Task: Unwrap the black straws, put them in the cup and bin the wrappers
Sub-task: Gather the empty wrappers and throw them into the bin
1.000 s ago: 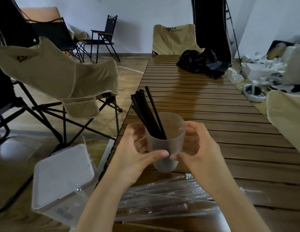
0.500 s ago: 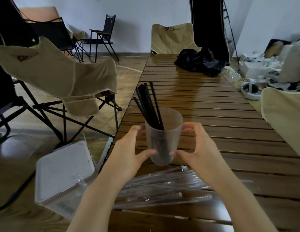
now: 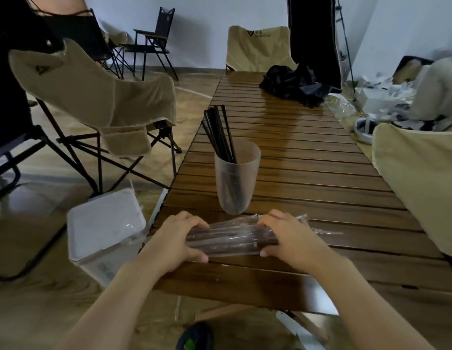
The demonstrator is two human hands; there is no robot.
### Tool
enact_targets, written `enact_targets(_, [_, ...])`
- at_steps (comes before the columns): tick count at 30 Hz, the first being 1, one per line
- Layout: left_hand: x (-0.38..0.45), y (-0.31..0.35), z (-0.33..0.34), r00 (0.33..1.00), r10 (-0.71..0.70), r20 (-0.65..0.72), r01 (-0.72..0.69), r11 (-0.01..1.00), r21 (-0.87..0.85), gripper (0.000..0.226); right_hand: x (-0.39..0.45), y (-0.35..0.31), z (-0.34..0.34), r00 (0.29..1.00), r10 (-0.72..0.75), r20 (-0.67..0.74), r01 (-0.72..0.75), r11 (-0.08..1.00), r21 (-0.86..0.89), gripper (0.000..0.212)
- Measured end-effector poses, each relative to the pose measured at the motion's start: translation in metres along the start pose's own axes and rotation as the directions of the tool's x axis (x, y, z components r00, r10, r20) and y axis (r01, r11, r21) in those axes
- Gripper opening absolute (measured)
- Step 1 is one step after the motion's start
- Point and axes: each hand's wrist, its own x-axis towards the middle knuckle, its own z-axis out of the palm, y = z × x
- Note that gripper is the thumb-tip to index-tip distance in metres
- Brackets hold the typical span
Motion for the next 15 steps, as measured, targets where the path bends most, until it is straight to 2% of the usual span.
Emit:
enact_targets(6, [0.009, 0.002, 0.018, 0.983, 0.148, -0.105, -0.148, 0.989, 0.011, 0.032, 0.002, 0.002, 0.008, 0.993, -0.040, -0.112, 0.037, 0.999, -0.032, 0.018])
enact_targets(9, [0.012, 0.016, 0.026, 0.966, 0.197, -0.164, -0.192, 0.980, 0.051, 0.026, 0.002, -0.002, 0.011, 0.986, -0.037, -0.163, 0.029, 0.998, -0.052, 0.010])
enact_targets(12, [0.013, 0.025, 0.028, 0.961, 0.227, -0.161, -0.208, 0.970, 0.125, 0.036, -0.002, -0.002, 0.010, 0.977, -0.003, -0.212, -0.008, 0.999, -0.053, 0.009])
enact_targets(15, [0.006, 0.025, 0.013, 0.981, 0.171, -0.093, -0.156, 0.976, 0.151, 0.064, -0.008, 0.007, 0.001, 0.982, 0.082, -0.172, -0.087, 0.996, -0.019, 0.032])
